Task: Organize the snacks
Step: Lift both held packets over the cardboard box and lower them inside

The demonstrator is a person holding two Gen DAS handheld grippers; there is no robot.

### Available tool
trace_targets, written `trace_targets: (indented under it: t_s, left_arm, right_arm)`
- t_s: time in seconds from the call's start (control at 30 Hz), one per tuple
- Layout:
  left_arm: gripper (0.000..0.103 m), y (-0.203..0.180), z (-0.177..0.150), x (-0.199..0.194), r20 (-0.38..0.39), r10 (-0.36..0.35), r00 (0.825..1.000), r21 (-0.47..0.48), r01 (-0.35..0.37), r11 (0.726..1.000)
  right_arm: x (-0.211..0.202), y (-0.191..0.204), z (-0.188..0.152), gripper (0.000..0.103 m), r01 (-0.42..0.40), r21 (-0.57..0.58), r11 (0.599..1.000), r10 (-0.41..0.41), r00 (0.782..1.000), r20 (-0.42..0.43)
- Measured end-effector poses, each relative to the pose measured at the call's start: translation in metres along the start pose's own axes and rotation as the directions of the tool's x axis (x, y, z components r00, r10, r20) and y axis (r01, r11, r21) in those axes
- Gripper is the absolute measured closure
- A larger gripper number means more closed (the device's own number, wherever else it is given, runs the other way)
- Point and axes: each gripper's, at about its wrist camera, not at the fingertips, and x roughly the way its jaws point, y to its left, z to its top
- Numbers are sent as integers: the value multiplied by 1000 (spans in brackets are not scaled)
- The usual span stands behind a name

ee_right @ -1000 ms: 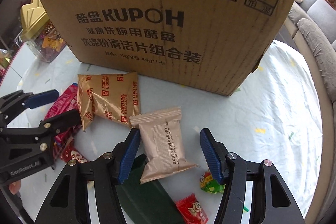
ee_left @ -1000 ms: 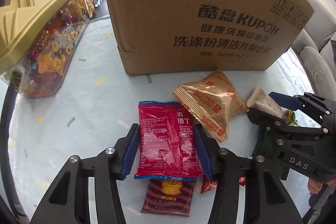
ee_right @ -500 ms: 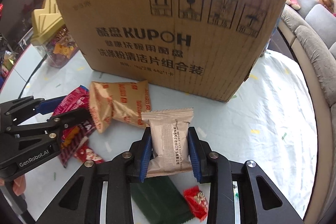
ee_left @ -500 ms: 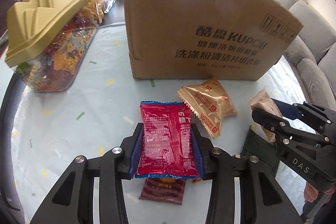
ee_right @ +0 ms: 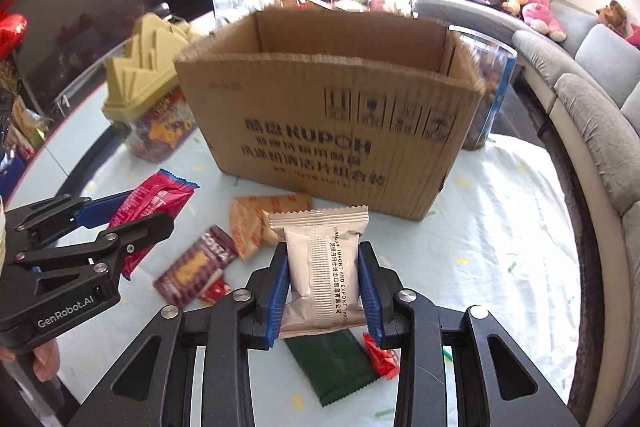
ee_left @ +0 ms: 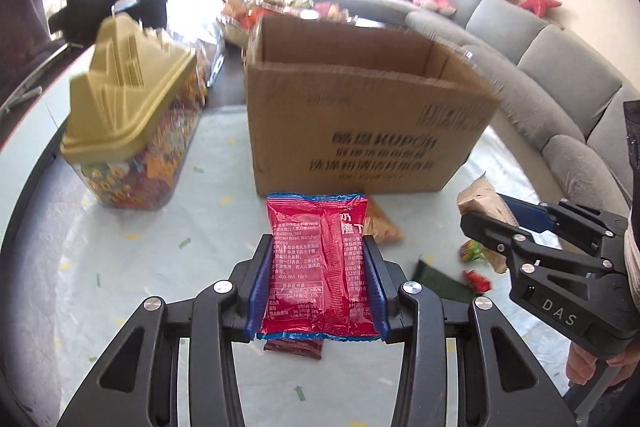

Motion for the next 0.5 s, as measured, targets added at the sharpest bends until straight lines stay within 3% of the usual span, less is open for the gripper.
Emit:
trace_targets:
  t_s: [0.5]
  left_arm:
    - [62, -23, 41, -60, 174, -38, 984, 51, 30, 998]
  right_arm:
    - [-71, 7, 28, 69, -5, -7, 1000, 7, 977, 211]
